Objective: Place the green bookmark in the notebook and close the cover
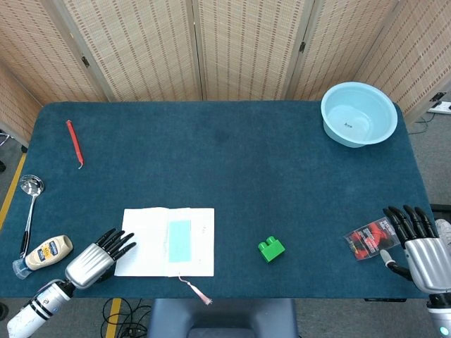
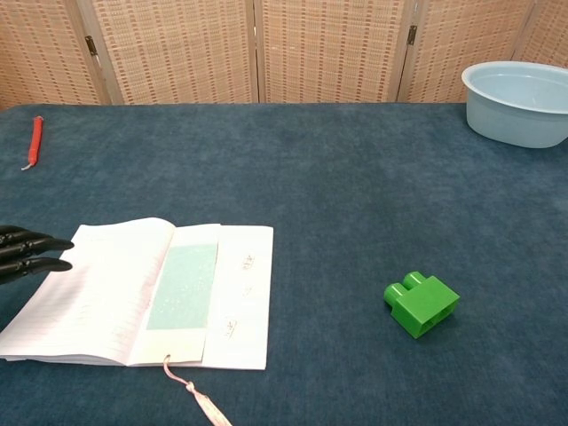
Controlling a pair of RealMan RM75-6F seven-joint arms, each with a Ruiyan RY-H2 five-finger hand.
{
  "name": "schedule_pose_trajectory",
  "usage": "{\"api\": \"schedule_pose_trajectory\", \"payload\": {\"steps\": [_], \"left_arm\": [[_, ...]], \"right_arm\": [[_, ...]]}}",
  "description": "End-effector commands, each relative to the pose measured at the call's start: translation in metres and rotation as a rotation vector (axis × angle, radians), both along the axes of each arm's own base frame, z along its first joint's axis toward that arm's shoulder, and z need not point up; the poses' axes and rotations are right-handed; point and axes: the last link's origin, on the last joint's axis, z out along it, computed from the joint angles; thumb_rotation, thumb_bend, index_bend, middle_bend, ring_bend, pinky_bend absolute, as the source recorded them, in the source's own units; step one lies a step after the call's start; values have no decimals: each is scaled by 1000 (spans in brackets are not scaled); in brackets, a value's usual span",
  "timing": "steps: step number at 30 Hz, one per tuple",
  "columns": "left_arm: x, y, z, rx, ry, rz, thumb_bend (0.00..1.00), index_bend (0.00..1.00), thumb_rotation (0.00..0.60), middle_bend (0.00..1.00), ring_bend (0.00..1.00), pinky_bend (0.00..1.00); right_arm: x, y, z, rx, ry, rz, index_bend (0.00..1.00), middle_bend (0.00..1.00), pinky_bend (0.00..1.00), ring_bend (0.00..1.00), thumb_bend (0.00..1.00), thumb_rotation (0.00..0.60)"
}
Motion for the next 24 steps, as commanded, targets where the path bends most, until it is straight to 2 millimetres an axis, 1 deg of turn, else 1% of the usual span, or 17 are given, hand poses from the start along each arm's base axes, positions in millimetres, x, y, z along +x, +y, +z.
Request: {"api": "schedule_pose_trajectory", "payload": {"steps": [1, 6, 15, 20, 24], "left_arm": [[-2, -1, -2, -6, 2, 7, 260, 72, 600, 0, 0, 124], [0, -3, -10, -26, -17, 7, 260, 70, 600, 0, 0, 124], [13, -1, -27, -40, -81, -18, 260, 67, 600, 0, 0, 124], [16, 3, -32, -45, -101, -23, 260, 70, 600, 0, 0, 124], [20, 5, -34, -30, -152, -24, 259, 88, 600, 0, 0, 124]], "right_arm": [[1, 0, -1, 2, 1, 2, 106, 119, 51, 1, 224, 600], [1, 0, 0, 1, 2, -1, 106, 119, 51, 1, 224, 600], [1, 1, 1, -8, 4, -4, 106, 119, 51, 1, 224, 600], [1, 2, 2, -11, 4, -6, 106, 119, 51, 1, 224, 600], [1, 2, 2, -13, 3, -6, 106, 119, 51, 1, 224, 600]]}}
